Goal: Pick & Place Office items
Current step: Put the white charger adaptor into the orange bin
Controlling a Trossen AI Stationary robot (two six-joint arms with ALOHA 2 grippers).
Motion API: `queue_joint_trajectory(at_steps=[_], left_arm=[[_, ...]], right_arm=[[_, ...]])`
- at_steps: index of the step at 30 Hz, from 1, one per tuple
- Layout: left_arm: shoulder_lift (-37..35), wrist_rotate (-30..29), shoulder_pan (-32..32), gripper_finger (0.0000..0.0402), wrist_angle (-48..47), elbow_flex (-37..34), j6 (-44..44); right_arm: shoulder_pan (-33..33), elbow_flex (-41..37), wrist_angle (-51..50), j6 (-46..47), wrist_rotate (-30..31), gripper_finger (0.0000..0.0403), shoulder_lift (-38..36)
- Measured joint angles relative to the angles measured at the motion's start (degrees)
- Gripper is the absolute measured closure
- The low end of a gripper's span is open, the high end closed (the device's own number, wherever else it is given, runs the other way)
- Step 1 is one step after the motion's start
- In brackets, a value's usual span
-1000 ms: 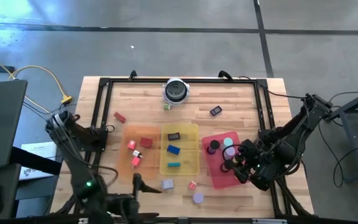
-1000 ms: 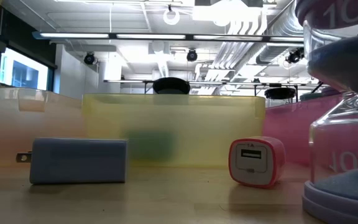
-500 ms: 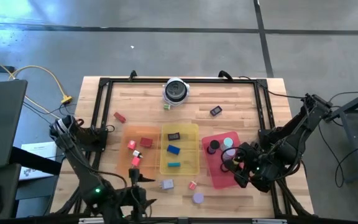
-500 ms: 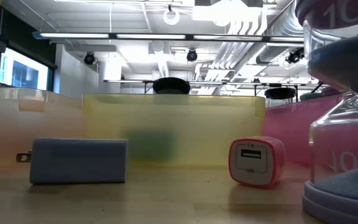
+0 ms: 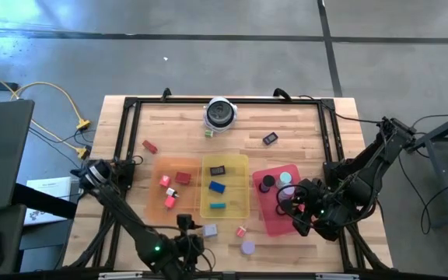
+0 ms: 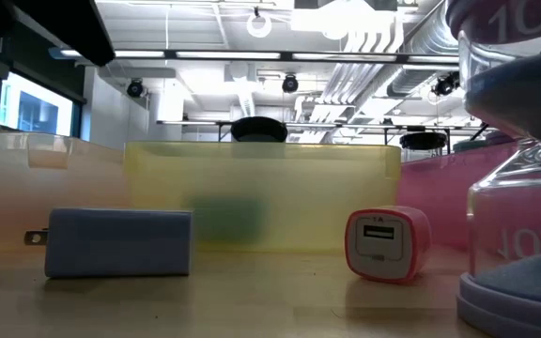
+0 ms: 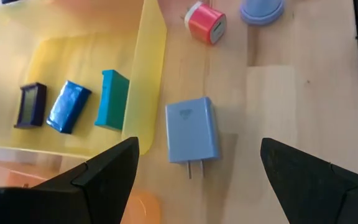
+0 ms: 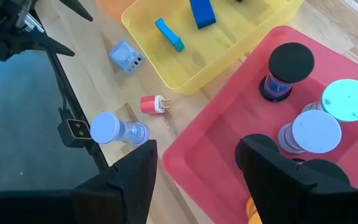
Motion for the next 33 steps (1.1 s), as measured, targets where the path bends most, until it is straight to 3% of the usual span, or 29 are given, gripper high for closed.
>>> queue_joint_trajectory(at_steps=[10,19,33], left_arm=[[-0.13,0.62,0.94,0.0076,2.05,-1.21,-1.36],[-0.13,1.98,1.33,0.0076,20.07,-9.45,-0.26],[-0.13,4.72,3.22,0.0076,20.92,-12.58,-3.99]], right_arm=[[-0.04,0.00,0.00,0.02,0.28,0.0186,0.00],[-0.04,-0.02,0.00,0.02,0.28,0.0186,0.00],[-0.04,-0.02,0.00,0.02,0.26,0.0186,0.00]])
